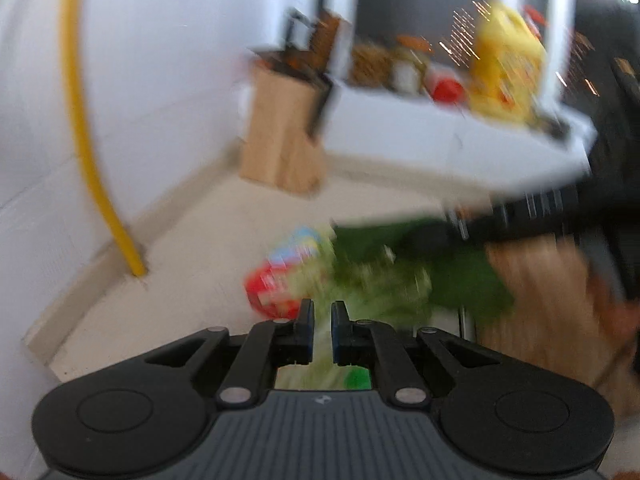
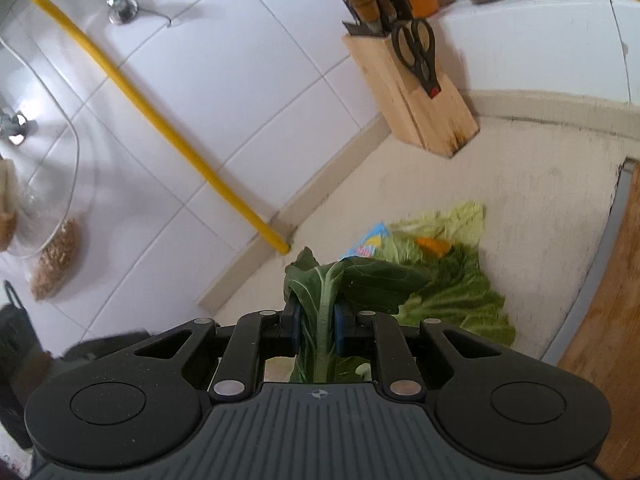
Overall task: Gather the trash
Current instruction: 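Carry the cabbage leaves and leafy greens down over the black trash bin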
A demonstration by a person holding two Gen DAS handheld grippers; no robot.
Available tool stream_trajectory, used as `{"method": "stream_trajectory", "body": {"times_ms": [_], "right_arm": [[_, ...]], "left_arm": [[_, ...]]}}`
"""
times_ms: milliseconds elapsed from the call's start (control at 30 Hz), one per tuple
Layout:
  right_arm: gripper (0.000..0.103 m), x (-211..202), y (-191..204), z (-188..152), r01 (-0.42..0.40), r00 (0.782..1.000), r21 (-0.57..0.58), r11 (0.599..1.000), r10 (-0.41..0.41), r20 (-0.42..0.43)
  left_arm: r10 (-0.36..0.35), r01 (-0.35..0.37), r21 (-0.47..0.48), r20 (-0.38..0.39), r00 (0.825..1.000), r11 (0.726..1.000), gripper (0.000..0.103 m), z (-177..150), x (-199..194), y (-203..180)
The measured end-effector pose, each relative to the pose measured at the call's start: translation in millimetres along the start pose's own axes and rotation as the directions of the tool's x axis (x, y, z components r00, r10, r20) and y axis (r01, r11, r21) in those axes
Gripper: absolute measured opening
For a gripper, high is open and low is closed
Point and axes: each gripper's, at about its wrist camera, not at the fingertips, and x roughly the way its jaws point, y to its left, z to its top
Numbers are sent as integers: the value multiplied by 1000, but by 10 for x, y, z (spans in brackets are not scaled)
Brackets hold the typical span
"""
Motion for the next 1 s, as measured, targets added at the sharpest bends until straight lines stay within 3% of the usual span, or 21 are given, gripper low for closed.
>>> {"method": "stream_trajectory", "body": {"times_ms": [133, 267, 300, 333, 367, 433, 533, 700, 833, 1000], "right_arm": [[21, 42, -8, -48, -3, 1000, 4, 1000, 3, -25], [21, 31, -50, -83, -5, 999, 15, 1000, 5, -37], [21, 32, -66, -94, -4, 999, 20, 1000, 5, -42], [21, 34, -87, -110, -4, 999, 25, 1000, 5, -48], [21, 40, -111, -124, -3, 998, 30, 1000, 4, -55], [21, 59, -157, -141, -4, 998, 41, 999, 7, -65], [21, 87, -222, -157, -9, 997, 58, 998, 13, -76], [21, 128, -274, -151, -6, 997, 69, 998, 12, -82], [21, 143, -280, -167, 9, 996, 67, 998, -3, -86], [21, 87, -244, -184, 15, 997, 67, 998, -10, -73]], "left_arm": [[-46, 50, 38, -113, 993, 998, 27, -149, 309, 37], [-102, 110, 37, -171, 980, 993, 29, -242, 529, 45], [-104, 115, 49, -178, 979, 992, 36, -242, 570, 31], [-97, 110, 66, -182, 978, 992, 46, -242, 609, 17], [-75, 93, 88, -187, 979, 992, 49, -238, 665, 9], [-23, 43, 101, -194, 981, 994, 50, -225, 757, 39], [-27, 45, 87, -198, 980, 995, 52, -196, 818, 107], [32, 6, 142, -261, 965, 990, 46, -263, 976, 32], [58, -33, 95, -272, 961, 995, 18, -215, 945, 55], [2, -6, -23, -182, 983, 1000, 13, -64, 613, 165]]}}
